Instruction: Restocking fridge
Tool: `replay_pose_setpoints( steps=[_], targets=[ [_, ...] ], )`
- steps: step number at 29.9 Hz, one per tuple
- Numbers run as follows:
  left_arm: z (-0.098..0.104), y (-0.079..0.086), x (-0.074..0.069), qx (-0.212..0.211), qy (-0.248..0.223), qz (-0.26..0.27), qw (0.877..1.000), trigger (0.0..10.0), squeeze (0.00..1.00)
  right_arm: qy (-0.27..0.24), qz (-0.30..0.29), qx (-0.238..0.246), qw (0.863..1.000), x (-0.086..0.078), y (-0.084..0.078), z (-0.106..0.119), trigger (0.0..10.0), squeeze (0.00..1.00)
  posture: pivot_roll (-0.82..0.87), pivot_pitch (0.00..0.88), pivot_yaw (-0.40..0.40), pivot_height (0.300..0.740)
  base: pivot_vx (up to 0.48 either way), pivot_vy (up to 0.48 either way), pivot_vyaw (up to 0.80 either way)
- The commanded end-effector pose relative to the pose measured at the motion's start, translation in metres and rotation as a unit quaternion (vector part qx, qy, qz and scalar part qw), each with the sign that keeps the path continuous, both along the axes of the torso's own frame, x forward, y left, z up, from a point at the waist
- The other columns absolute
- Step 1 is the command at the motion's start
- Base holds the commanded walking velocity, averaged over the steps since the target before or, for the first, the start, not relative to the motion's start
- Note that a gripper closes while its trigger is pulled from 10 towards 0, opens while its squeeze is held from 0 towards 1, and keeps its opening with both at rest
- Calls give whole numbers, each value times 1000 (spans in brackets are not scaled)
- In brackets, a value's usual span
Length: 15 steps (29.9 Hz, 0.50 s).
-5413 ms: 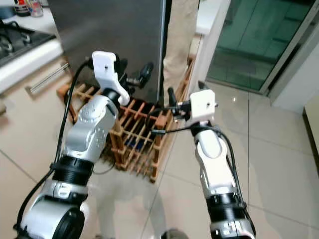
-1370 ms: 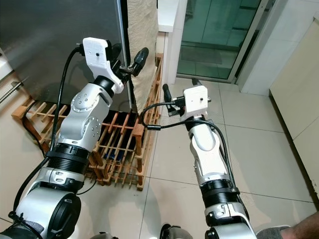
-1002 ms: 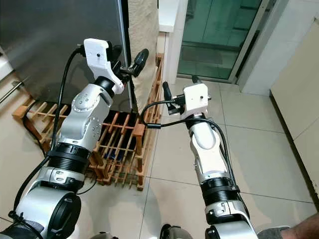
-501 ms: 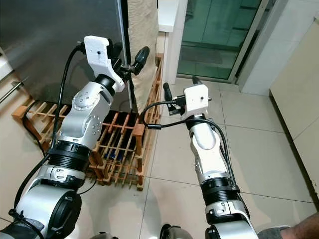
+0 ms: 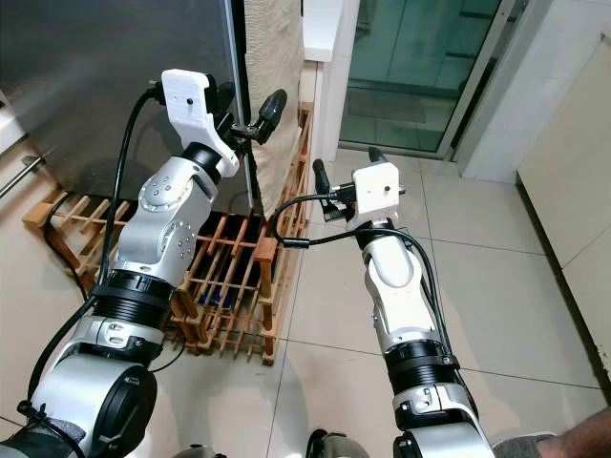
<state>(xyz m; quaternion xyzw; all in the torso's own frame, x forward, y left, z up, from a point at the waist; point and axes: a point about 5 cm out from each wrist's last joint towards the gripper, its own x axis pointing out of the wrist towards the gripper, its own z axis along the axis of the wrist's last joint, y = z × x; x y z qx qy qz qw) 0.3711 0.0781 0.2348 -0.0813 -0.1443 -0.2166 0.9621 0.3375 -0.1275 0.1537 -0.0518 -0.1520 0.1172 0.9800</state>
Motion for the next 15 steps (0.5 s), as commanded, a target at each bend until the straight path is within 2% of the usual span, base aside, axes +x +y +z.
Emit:
replay_pose_setpoints(
  steps=[1,15],
  targets=[
    [6,-1,0,-3,-6,0,1000,10000,0,-21,0,7,1000,3,0,11,10000,0,-65,0,-11,727,0,0,0],
    [7,0,1,-10,-4,4,1000,10000,0,-29,0,8,1000,0,0,14,10000,0,-69,0,-7,727,0,0,0]
  ],
)
